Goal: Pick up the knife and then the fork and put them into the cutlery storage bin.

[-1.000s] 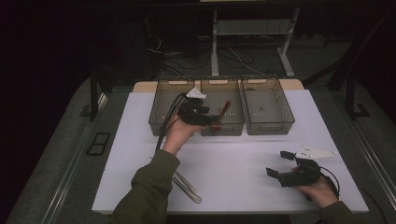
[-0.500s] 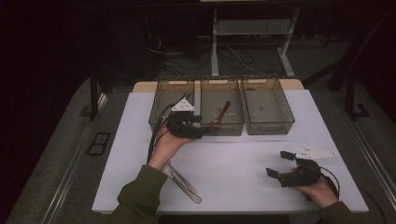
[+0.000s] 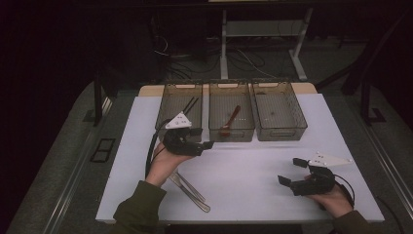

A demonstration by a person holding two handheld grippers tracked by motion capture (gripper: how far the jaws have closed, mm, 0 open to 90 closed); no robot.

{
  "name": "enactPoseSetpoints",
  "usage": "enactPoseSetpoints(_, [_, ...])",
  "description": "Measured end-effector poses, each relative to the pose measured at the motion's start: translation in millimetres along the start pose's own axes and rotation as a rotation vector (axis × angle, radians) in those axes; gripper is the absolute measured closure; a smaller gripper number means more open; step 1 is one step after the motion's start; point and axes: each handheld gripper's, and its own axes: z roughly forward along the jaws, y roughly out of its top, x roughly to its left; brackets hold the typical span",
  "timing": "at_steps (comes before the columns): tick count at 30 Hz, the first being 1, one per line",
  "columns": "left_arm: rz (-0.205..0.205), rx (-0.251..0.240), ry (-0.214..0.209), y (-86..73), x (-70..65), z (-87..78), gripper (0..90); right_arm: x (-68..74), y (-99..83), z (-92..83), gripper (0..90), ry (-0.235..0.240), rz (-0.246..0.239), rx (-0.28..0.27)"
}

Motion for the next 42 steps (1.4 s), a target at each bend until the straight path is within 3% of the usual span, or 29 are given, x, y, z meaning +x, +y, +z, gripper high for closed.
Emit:
enactPoseSetpoints(5, [0.005,-0.001,-0.005,-15.5,-5.8,-12.6,32.3,-0.4,-0.2,-0.8,5.7,0.0,0.003,-0.002])
enactPoseSetpoints(9, [0.012,0.005,0.004,-30.4,-10.5,-25.4,42.7,0.9,-0.5,-0.9,5.7,0.0,-0.002,0.001])
enactPoseSetpoints(12, [0.017,0.012,0.016,-43.4,-13.8,-34.1,55.9,0.7,-0.3,-0.8,5.7,0.0,0.001,0.001])
enactPoseSetpoints(16, [0.0,0.056,0.02,-59.5,-14.4,-41.4,70.8,1.1,0.0,-1.0,5.7,-0.003,-0.001,-0.001])
enactPoseSetpoints(18, [-0.014,0.077,0.002,-66.5,-14.2,-42.6,76.6,1.1,-0.1,-0.7,5.7,-0.003,-0.002,0.002])
enactPoseSetpoints(24, [-0.02,0.151,-0.014,-82.5,-19.6,-43.7,88.4,0.9,0.0,-0.9,5.7,-0.003,0.002,0.001])
enactPoseSetpoints(31, [0.03,0.262,-0.019,-94.1,-29.2,-40.8,88.5,1.1,-0.1,-0.8,5.7,-0.004,0.001,0.002])
enactPoseSetpoints(42, [0.053,0.334,-0.033,-99.6,-31.2,-29.6,88.6,0.0,-0.2,-1.3,5.7,-0.004,0.0,-0.002])
